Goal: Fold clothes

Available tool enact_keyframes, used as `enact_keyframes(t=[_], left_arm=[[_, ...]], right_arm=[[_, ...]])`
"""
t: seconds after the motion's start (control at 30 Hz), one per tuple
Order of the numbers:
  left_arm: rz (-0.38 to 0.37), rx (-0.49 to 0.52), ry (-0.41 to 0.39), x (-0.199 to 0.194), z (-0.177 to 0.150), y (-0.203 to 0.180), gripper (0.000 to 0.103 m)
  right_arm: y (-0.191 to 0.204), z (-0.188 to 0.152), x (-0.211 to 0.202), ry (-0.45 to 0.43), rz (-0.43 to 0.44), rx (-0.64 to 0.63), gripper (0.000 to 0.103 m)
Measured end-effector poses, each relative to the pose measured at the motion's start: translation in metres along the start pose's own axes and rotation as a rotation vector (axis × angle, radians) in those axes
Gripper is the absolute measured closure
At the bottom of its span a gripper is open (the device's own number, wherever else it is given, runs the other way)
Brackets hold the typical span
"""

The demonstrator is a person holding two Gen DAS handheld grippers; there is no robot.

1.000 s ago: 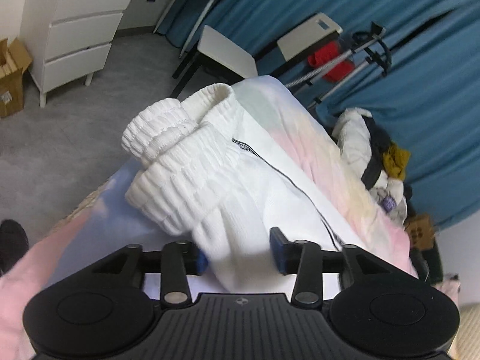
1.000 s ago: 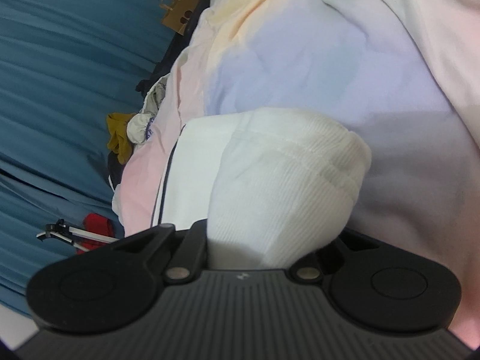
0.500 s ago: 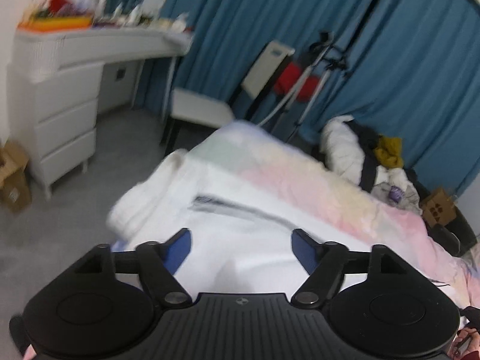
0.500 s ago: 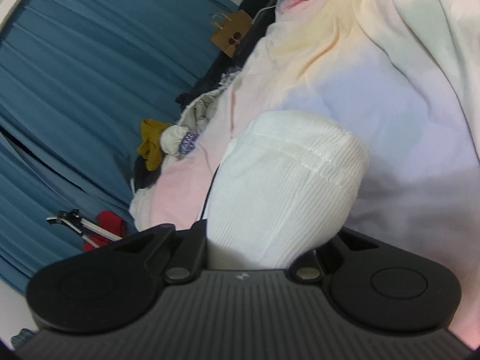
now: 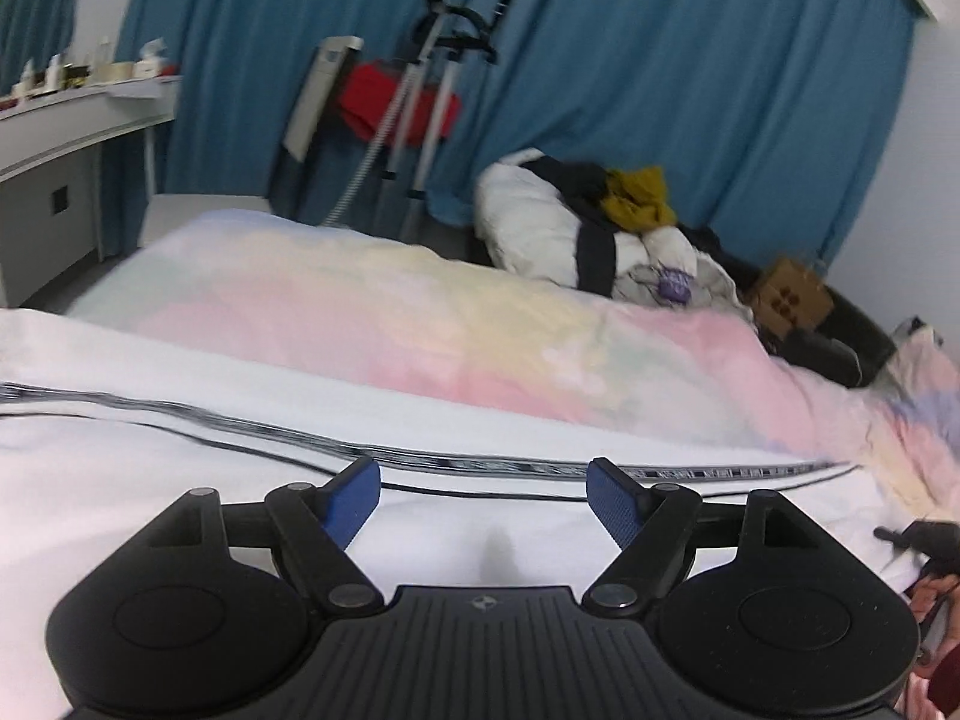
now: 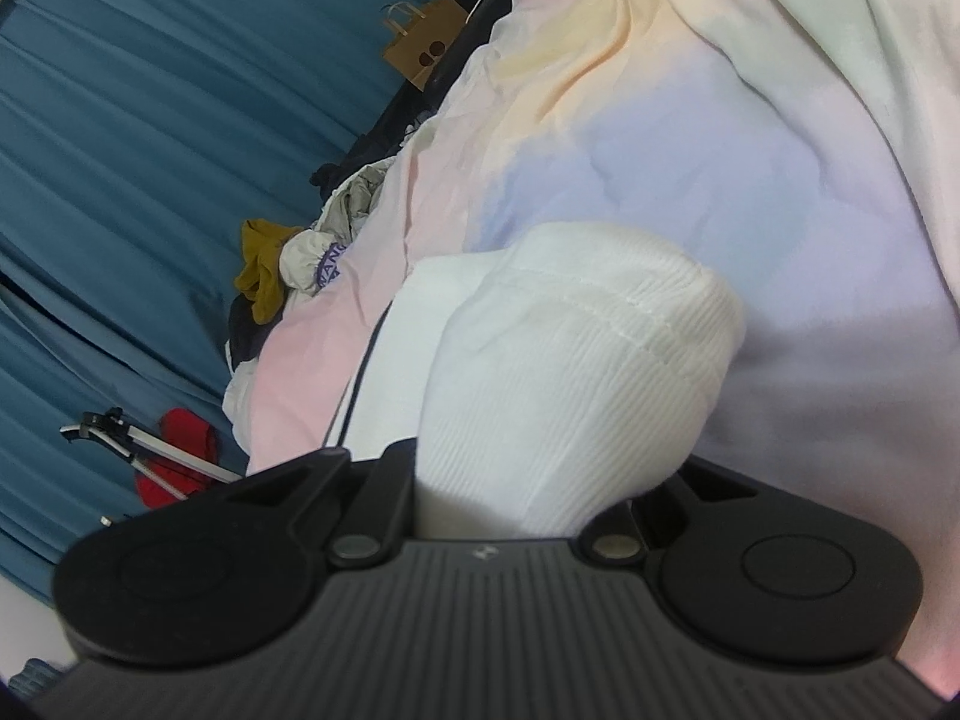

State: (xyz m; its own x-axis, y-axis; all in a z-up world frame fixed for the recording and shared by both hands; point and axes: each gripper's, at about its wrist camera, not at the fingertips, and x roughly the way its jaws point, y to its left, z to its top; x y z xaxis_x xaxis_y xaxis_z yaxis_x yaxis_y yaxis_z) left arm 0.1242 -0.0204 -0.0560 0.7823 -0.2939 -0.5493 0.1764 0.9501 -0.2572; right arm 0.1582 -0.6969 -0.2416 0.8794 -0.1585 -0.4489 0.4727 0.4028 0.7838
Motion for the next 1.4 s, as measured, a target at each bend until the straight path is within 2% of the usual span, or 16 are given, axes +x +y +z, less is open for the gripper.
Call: enact_keyframes(t=[0.13, 0.27, 0.53, 0.93, 1.17, 1.3, 1.4], left_arm=[[0.026, 0.098, 0.026, 0.038, -0.028, -0.027, 0.026], [0.069, 0.18, 0.12, 0.065, -0.052, -0.035, 0.028], [0.08, 0.209, 0.127, 0.076, -0.063, -0.026, 0.027], [0.078, 0.216, 0.146, 0.079, -0.057, -0.022, 0.026], [0.074, 0.215, 0.157, 0.078, -0.053, -0.021, 0.026], [0.059, 0.18, 0.152, 0.073, -0.046, -0.017, 0.027], [0.056, 0.104, 0.115, 0.056, -0.031, -0.005, 0.028]], right_arm=[[-0.001, 0.0, 0.0, -0.001, 0.009, 0.005, 0.089], [0.0, 0.001, 0.002, 0.0, 0.02, 0.016, 0.089], [0.014, 0.004, -0.004, -0.032, 0.067, -0.048, 0.089], [0.02, -0.002, 0.007, -0.005, -0.048, -0.131, 0.089], [0.103, -0.017, -0.026, -0.182, -0.057, -0.485, 0.089], [0.17, -0.056, -0.061, -0.31, 0.01, -0.749, 0.089], [0.217, -0.117, -0.091, -0.361, 0.119, -1.025, 0.089]])
